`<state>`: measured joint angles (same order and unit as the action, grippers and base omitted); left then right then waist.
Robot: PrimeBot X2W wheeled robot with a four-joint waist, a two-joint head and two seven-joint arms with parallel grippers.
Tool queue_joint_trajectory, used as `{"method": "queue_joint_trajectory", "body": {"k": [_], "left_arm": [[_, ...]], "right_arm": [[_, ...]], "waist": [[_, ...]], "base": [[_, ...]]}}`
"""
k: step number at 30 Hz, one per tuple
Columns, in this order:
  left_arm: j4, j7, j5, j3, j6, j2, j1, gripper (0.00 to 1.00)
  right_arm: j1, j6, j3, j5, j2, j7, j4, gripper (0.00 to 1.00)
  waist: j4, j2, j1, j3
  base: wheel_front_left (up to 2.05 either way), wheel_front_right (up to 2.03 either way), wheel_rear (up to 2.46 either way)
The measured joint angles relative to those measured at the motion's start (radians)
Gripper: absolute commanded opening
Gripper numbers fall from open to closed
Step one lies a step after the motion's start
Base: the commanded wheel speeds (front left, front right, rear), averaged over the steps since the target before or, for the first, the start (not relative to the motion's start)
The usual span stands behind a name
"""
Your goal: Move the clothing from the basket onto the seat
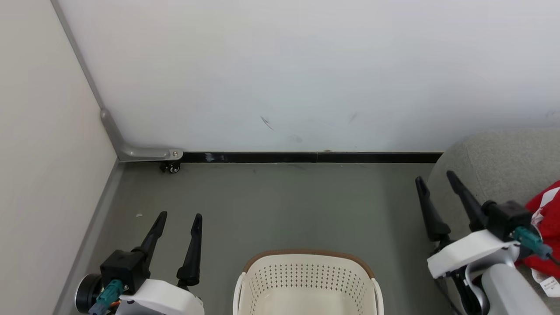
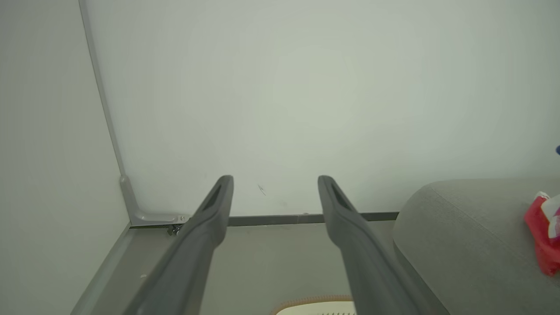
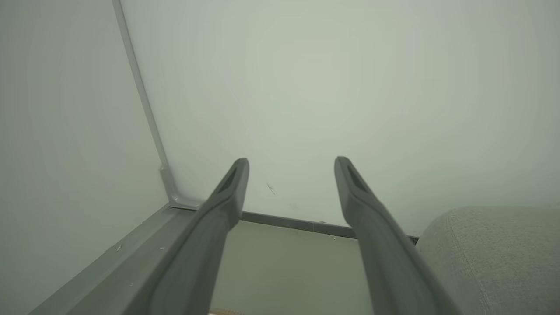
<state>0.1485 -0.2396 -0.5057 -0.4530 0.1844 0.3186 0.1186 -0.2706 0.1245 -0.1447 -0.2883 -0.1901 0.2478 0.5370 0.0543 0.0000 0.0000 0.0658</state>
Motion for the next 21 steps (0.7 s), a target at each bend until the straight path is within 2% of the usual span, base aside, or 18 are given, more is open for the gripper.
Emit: {"method": "queue_joint_trajectory", "body": {"k": [9, 21], "left_arm": [[0.017, 0.0, 0.001, 0.007, 0.018, -0.005, -0.019, 1.0], [0.026, -0.007, 0.001, 0.011, 0.023, -0.009, -0.033, 1.0]], "right_arm": [[0.107, 0.0, 0.024, 0.063, 0.089, 0.0, -0.062, 1.0], [0.228, 0.0, 0.089, 0.14, 0.127, 0.0, -0.144, 1.0]], "waist": [[-0.006, 0.0, 0.0, 0.02], [-0.037, 0.0, 0.0, 0.024]], "base": [[0.0, 0.0, 0.0], [0.0, 0.0, 0.0]]}}
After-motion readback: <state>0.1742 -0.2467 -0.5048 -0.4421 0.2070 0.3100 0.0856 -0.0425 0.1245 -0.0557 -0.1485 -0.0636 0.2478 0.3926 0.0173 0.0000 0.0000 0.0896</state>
